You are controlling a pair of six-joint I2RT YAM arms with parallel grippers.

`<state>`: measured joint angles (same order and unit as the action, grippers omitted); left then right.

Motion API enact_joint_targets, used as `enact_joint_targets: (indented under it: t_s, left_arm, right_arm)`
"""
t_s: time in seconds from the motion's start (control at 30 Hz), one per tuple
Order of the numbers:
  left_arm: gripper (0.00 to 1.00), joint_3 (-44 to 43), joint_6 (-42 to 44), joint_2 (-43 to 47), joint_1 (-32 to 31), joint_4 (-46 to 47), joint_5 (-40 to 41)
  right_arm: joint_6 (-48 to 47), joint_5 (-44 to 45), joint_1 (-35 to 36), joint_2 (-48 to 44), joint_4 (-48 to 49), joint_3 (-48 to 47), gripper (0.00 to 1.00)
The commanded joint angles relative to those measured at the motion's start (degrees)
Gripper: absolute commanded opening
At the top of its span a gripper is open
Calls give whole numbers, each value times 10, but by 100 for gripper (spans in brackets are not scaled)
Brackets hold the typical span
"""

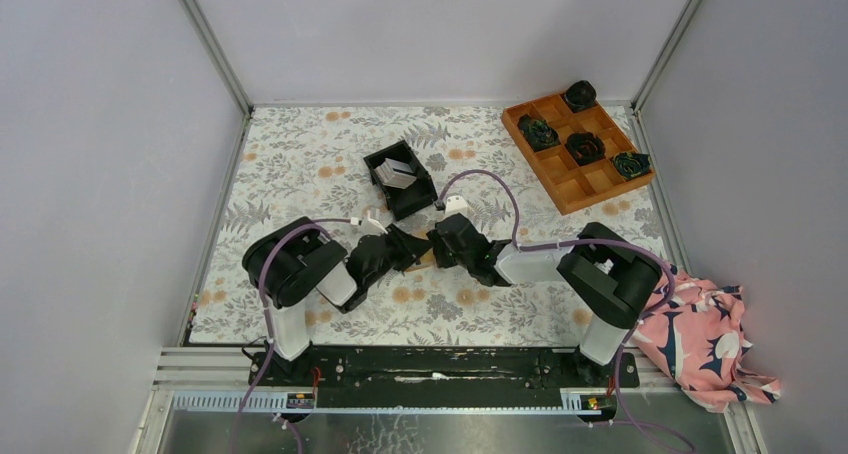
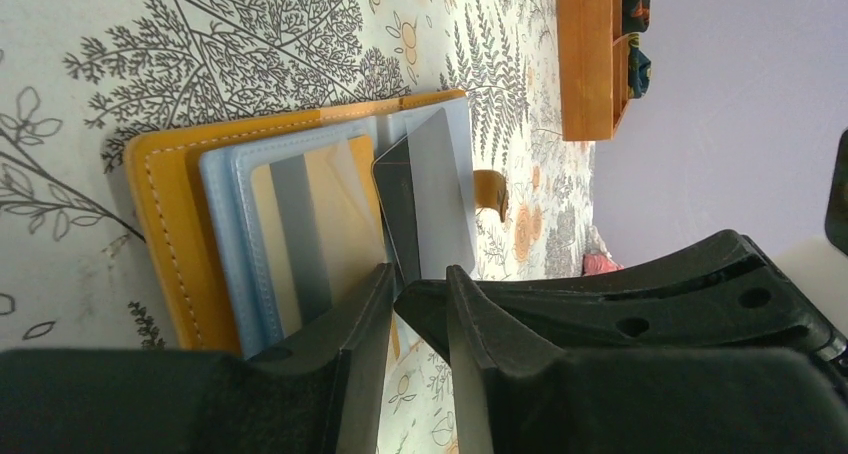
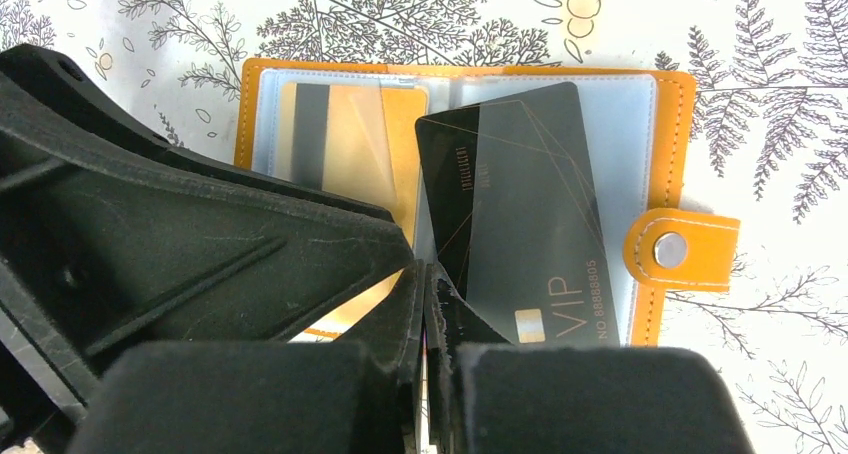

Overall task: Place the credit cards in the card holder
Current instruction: Insert the credit card into the card holder.

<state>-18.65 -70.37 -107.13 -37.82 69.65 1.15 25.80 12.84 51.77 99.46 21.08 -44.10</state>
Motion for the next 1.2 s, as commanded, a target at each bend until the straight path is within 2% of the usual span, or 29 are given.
enact_joint_targets:
  t_s: [0.0,0.43,1.17]
  left_arm:
    - [34,12,47,22,3,-46,34]
    - [30,35,92,110,-3,-134,87]
    - [23,6,118,83,-7,-189,77]
  right_arm:
    - [-6,37,2,7,-3,-21,0]
    - [-44,21,3,22,-28,-70,0]
    - [-57,0,2,68,-55,-121,0]
